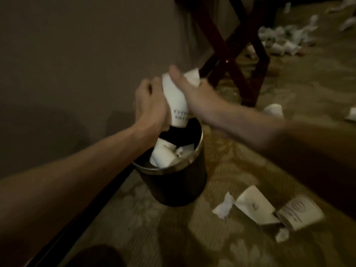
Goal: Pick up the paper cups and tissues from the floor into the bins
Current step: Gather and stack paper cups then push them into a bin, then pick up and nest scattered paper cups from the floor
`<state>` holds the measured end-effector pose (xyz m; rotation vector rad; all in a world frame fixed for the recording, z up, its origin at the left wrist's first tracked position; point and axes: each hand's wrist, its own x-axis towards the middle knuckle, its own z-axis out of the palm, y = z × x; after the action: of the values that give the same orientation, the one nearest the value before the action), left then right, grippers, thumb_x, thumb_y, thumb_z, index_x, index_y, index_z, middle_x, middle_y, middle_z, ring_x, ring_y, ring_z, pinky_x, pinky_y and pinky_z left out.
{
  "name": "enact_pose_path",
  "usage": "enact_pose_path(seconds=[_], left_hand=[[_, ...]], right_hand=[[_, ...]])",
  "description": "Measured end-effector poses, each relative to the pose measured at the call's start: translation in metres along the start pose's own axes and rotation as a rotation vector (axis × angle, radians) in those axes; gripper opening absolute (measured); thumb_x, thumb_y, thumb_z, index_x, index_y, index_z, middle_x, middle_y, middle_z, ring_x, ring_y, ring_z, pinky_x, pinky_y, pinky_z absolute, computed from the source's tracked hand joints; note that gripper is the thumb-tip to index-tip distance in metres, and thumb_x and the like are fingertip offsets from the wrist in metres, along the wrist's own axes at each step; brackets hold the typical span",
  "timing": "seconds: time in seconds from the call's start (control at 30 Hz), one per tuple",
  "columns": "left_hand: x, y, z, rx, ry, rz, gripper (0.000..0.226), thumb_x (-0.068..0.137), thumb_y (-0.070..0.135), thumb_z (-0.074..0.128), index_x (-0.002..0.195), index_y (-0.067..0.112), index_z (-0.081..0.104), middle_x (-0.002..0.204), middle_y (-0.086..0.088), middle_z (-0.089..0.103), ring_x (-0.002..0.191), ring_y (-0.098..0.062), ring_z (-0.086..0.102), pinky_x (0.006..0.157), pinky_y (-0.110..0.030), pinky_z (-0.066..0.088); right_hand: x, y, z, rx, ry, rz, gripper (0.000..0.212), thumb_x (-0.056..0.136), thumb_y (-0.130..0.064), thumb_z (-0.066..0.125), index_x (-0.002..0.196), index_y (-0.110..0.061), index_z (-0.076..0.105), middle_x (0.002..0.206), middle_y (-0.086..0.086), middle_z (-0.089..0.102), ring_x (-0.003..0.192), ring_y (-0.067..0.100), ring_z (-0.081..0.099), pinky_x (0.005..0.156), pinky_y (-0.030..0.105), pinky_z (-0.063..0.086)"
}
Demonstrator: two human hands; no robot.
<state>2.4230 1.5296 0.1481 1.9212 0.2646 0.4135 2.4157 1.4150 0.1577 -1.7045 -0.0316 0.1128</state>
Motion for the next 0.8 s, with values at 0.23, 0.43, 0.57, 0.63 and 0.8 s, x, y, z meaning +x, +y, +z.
enact_pose_path(seconds=[0.23,0.43,0.57,0.63,0.8], left_hand=[[0.005,-0.093,-0.011,0.236,-0.058,-0.084,0.032,0.105,0.044,0.029,0.101,0.024,0.054,0.094,0.002,0.061,0.093,-0.021,0.06,0.075,-0.038,0.049],[0.017,-0.111,-0.018,0.5,-0.192,-0.154,0.033,0.106,0.039,0.029,0.103,0.019,0.055,0.088,0.003,0.054,0.075,-0.011,0.05,0.058,-0.029,0.034],[0.021,-0.11,-0.022,0.618,-0.229,-0.141,0.03,0.104,0.034,0.035,0.096,0.02,0.06,0.085,0.0,0.057,0.068,-0.008,0.048,0.052,-0.028,0.031],[0.018,-0.105,-0.026,0.614,-0.246,-0.036,0.033,0.105,0.036,0.033,0.092,0.023,0.06,0.08,0.006,0.056,0.068,-0.005,0.047,0.054,-0.025,0.031],[-0.002,-0.083,-0.039,0.711,-0.297,0.327,0.028,0.103,0.037,0.039,0.09,0.026,0.061,0.088,0.003,0.061,0.081,-0.014,0.056,0.067,-0.029,0.039]], right_hand=[[0.02,0.085,0.036,-0.605,-0.121,0.105,0.118,0.061,-0.096,0.022,0.15,-0.018,0.031,0.158,0.005,0.025,0.147,0.024,0.018,0.116,0.053,0.022],[0.02,0.102,0.029,-1.063,-0.12,-0.171,0.094,0.073,-0.09,0.033,0.126,-0.017,0.062,0.16,0.006,0.018,0.148,0.022,-0.003,0.114,0.059,0.008],[0.015,0.102,0.011,-1.03,-0.138,-0.184,0.09,0.078,-0.085,0.038,0.128,-0.014,0.061,0.159,0.006,0.021,0.147,0.021,0.004,0.114,0.055,0.015],[0.008,0.099,0.003,-0.969,-0.134,-0.255,0.084,0.081,-0.08,0.042,0.132,-0.014,0.056,0.154,0.007,0.028,0.144,0.019,0.014,0.112,0.045,0.024],[-0.023,0.092,-0.026,-0.896,-0.138,-0.36,0.058,0.084,-0.065,0.049,0.119,-0.02,0.062,0.126,-0.001,0.052,0.121,0.014,0.041,0.088,0.023,0.031]])
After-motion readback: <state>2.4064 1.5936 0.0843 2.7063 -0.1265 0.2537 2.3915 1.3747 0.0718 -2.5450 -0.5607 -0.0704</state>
